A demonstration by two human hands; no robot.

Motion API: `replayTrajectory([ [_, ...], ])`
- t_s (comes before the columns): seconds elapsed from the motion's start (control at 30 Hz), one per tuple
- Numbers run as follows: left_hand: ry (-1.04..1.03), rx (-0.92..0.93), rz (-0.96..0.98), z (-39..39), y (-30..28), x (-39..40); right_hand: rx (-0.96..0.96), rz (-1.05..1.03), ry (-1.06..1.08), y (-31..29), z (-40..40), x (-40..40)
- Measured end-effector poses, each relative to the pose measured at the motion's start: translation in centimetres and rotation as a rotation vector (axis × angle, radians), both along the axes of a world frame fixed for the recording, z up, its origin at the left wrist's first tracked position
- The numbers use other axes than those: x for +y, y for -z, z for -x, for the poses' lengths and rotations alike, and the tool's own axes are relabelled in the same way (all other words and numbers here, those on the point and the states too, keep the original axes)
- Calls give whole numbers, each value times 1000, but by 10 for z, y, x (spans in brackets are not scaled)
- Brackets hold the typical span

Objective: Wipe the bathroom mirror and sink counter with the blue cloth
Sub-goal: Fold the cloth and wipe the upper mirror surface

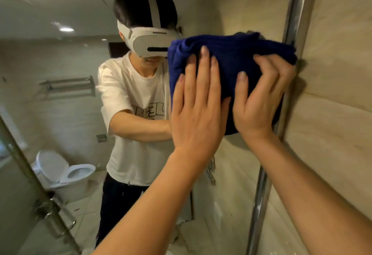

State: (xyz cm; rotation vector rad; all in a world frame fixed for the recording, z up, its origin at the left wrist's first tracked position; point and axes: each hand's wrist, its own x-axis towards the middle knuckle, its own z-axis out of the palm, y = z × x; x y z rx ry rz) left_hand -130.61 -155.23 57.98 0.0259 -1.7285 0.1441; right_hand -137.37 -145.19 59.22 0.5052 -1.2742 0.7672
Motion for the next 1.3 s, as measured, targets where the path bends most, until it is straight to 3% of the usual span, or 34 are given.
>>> replayTrajectory([
  [0.23, -69, -55, -29, -14, 39, -16, -62, -178, -81, 40, -12, -6],
  [0.5, 324, 36, -150, -23, 31, 0, -217, -179, -46, 35, -29, 13],
  [0.63, 217, 0, 23, -23, 28, -4, -255, -160, 48, 33, -34, 21],
  [0.73, 159, 11, -9, -31, 30, -5, -255, -140, 98, 36, -35, 20],
  [0.87, 135, 9, -92, -35, 28, -4, -274, -82, -100, 42, -29, 11],
  [1.03, 92, -29, -138, -20, 43, 13, -232, -68, -97, 46, -22, 8],
  [1.3, 103, 14, -28, 9, 42, 26, -133, -69, 139, 49, 7, 33],
])
